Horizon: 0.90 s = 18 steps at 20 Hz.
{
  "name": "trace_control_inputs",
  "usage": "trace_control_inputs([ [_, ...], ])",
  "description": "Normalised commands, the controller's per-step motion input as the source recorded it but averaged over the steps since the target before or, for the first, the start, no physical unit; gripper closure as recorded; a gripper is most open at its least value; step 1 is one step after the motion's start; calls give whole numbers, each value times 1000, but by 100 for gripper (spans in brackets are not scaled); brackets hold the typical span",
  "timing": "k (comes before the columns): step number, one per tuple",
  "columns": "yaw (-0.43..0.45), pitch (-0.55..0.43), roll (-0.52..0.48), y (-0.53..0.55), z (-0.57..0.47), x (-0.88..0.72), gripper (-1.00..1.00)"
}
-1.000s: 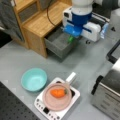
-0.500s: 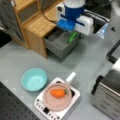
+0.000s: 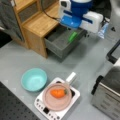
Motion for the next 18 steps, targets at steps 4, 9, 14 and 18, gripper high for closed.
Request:
trace_control_inputs([
  [4, -89, 232, 146, 186, 179, 617, -100],
  [9, -148, 228, 180, 169, 182, 762, -100],
  [14, -181, 212, 178, 312, 158, 865, -100],
  [18, -180, 196, 113, 381, 119, 790, -100],
])
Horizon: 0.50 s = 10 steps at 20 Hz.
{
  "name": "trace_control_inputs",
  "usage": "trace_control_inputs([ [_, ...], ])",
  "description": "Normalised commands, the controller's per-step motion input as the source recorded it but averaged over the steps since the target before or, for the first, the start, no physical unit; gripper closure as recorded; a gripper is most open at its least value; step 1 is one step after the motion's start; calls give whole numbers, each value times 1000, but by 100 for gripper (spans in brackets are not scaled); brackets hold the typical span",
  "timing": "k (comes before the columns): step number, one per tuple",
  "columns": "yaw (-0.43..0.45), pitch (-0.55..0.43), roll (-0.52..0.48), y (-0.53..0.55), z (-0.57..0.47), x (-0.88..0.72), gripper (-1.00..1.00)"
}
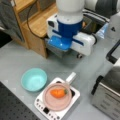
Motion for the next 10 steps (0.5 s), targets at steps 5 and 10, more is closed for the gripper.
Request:
trace_control_inputs([
  [5, -173, 193, 87, 278, 130, 579, -100],
  [10, -148, 210, 37, 178, 160, 413, -100],
])
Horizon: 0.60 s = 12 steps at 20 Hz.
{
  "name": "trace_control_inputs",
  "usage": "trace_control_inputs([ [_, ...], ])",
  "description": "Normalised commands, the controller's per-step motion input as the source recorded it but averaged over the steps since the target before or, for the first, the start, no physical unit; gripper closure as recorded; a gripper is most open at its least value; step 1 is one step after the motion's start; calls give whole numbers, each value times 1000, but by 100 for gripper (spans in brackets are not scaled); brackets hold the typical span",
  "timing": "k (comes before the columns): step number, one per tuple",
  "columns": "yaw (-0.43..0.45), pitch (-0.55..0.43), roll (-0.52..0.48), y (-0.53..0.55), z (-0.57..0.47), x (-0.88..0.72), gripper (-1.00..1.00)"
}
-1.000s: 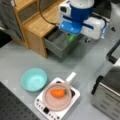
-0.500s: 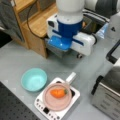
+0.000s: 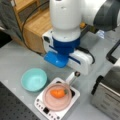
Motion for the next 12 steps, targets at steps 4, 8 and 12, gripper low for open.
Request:
trace_control_inputs([
  [4, -214, 239, -52, 68, 95, 276, -100],
  [8, -238, 213, -79, -37, -78, 282, -100],
  [12, -169, 176, -86, -166, -153, 331, -100],
])
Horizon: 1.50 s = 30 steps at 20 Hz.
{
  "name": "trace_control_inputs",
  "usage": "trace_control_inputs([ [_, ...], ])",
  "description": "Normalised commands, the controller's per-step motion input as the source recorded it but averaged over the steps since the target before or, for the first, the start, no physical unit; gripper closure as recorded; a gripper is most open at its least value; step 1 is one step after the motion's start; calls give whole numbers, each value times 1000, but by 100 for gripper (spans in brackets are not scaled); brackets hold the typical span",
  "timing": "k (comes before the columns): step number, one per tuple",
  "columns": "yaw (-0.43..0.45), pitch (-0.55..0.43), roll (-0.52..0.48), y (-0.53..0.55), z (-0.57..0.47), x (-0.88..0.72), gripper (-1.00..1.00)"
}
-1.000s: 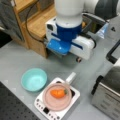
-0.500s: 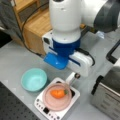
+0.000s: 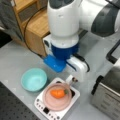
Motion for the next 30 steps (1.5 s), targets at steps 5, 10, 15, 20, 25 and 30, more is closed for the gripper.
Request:
trace_control_inputs([
  [5, -146, 150, -100, -179, -54, 315, -100],
  [10, -134, 139, -119, -70, -69, 317, -100],
  [15, -174, 187, -166, 104, -35, 319, -100],
  [20, -86, 155, -168, 142, 20, 353, -100],
  [25, -16, 152, -175, 102, 92, 342, -100],
  [30, -13, 149, -177, 99, 70, 360, -100],
])
